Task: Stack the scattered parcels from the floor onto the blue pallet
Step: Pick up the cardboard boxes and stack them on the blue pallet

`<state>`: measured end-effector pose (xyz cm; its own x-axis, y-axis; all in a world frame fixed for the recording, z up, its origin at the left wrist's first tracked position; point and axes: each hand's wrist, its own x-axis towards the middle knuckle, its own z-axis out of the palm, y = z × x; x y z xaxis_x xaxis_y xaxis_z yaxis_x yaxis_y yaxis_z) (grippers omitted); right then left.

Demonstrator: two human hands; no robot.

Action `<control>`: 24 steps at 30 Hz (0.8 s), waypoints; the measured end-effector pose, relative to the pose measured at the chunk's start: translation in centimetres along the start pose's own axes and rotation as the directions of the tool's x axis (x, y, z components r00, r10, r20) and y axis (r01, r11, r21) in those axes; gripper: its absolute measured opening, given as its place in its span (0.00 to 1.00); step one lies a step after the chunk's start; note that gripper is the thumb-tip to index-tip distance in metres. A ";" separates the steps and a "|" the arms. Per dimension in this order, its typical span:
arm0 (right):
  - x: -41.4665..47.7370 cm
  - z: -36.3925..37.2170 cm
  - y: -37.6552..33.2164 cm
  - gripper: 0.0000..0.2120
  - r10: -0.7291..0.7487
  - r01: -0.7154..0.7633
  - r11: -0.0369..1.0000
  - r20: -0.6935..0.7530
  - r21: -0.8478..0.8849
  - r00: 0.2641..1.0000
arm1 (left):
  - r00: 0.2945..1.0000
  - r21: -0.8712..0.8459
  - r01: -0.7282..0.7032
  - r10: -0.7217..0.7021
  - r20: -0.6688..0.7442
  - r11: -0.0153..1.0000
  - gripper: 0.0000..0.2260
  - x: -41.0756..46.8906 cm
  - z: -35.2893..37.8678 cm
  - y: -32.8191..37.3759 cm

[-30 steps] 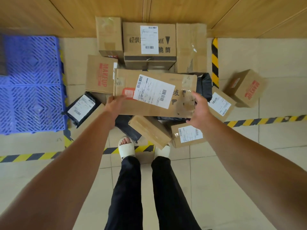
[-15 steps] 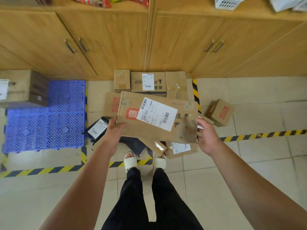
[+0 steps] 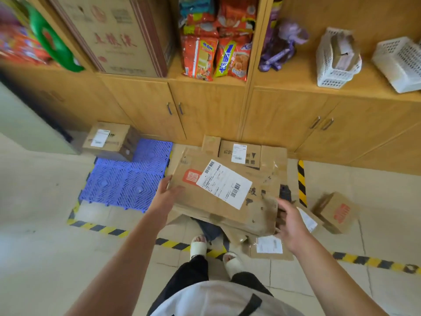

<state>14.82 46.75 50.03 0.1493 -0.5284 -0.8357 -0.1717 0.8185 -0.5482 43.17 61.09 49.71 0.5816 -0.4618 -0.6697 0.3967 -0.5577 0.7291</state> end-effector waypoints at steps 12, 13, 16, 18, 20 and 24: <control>-2.5 7.5 1.9 0.12 0.226 -0.109 0.924 0.295 -0.366 0.928 | 0.902 -0.192 -0.104 0.011 -0.432 0.976 0.17 -10.7 -8.4 -6.0; -2.9 8.4 2.3 0.11 0.229 -0.097 0.913 0.303 -0.395 0.925 | 0.887 -0.214 -0.109 -0.002 -0.462 0.971 0.17 -11.6 -9.0 -6.7; -4.8 11.1 3.2 0.08 0.250 -0.059 0.881 0.356 -0.469 0.901 | 0.852 -0.275 -0.148 -0.019 -0.524 0.950 0.16 -13.8 -11.2 -8.3; -6.1 12.9 3.8 0.08 0.241 -0.033 0.874 0.374 -0.485 0.896 | 0.834 -0.301 -0.174 -0.022 -0.551 0.938 0.15 -14.8 -12.9 -9.2; -7.0 14.8 4.9 0.08 0.223 0.010 0.864 0.401 -0.503 0.888 | 0.821 -0.328 -0.202 -0.023 -0.570 0.923 0.15 -15.7 -14.9 -10.1; -8.3 19.3 7.8 0.07 0.194 0.094 0.849 0.473 -0.520 0.859 | 0.823 -0.360 -0.244 -0.004 -0.568 0.900 0.23 -17.6 -19.4 -11.8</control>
<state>31.06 61.87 53.33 0.5555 -0.1884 -0.8099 -0.6379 0.5283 -0.5604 42.09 89.18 55.65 0.8807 0.0140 -0.4735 0.4706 -0.1411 0.8710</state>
